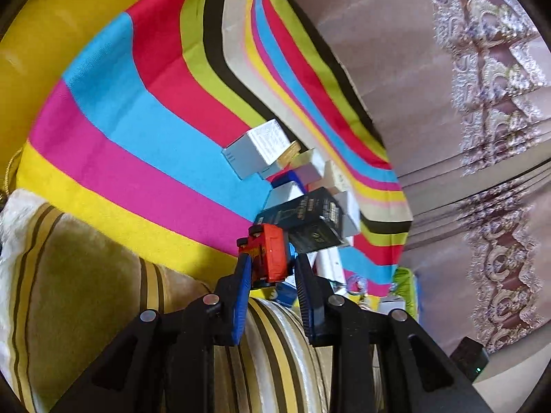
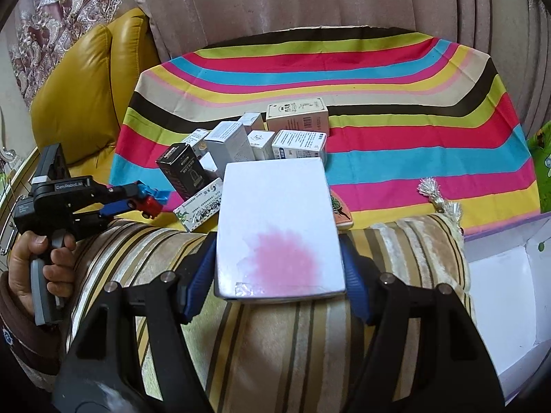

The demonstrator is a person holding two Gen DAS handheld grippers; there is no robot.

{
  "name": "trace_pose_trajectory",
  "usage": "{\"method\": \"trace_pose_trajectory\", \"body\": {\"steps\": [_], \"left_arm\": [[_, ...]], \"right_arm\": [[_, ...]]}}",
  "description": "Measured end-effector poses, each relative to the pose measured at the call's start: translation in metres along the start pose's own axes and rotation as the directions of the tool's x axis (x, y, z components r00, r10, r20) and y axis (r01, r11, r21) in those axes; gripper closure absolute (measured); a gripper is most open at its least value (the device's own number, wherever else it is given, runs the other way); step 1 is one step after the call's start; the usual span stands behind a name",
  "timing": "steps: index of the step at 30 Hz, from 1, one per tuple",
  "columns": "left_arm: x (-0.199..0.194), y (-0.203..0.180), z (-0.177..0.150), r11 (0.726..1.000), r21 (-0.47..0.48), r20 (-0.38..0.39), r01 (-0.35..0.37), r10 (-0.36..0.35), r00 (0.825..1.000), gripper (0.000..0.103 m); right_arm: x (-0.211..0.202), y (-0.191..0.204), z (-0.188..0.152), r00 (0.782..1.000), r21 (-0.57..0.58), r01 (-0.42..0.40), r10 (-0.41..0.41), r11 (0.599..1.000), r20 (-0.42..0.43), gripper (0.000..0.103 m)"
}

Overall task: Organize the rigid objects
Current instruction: 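Carry the white cover and red car toward the purple-rimmed white box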

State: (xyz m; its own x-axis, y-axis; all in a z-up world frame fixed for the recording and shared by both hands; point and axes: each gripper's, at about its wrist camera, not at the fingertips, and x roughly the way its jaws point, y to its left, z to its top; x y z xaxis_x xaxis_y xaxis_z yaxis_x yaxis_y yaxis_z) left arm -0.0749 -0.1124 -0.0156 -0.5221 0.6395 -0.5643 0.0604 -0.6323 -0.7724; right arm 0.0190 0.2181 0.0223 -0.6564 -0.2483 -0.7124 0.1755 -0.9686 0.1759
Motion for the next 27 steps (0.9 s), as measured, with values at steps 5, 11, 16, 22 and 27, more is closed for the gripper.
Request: {"method": "trace_pose_trajectory", "body": {"steps": [5, 11, 16, 22, 27], "left_arm": [[-0.017, -0.009, -0.017, 0.999, 0.02, 0.031, 0.034, -0.035, 0.999, 0.076], [-0.016, -0.047, -0.034, 0.989, 0.089, 0.025, 0.118, -0.121, 0.992, 0.076], [0.01, -0.086, -0.051, 0.97, 0.143, -0.078, 0.199, -0.189, 0.979, 0.076], [0.062, -0.14, -0.083, 0.941, 0.206, -0.236, 0.267, -0.217, 0.947, 0.076], [0.117, -0.191, -0.112, 0.914, 0.251, -0.386, 0.319, -0.207, 0.899, 0.076]], "right_arm": [[-0.013, -0.014, -0.002, 0.999, -0.002, 0.051, -0.051, 0.999, 0.015, 0.033], [-0.035, -0.057, -0.003, 0.992, 0.059, 0.124, -0.125, 0.991, 0.023, 0.033], [-0.054, -0.111, -0.008, 0.968, 0.13, 0.248, -0.252, 0.96, 0.016, 0.033], [-0.055, -0.186, -0.036, 0.915, 0.199, 0.404, -0.392, 0.893, -0.097, 0.033], [-0.05, -0.24, -0.068, 0.866, 0.206, 0.494, -0.457, 0.845, -0.205, 0.033]]}}
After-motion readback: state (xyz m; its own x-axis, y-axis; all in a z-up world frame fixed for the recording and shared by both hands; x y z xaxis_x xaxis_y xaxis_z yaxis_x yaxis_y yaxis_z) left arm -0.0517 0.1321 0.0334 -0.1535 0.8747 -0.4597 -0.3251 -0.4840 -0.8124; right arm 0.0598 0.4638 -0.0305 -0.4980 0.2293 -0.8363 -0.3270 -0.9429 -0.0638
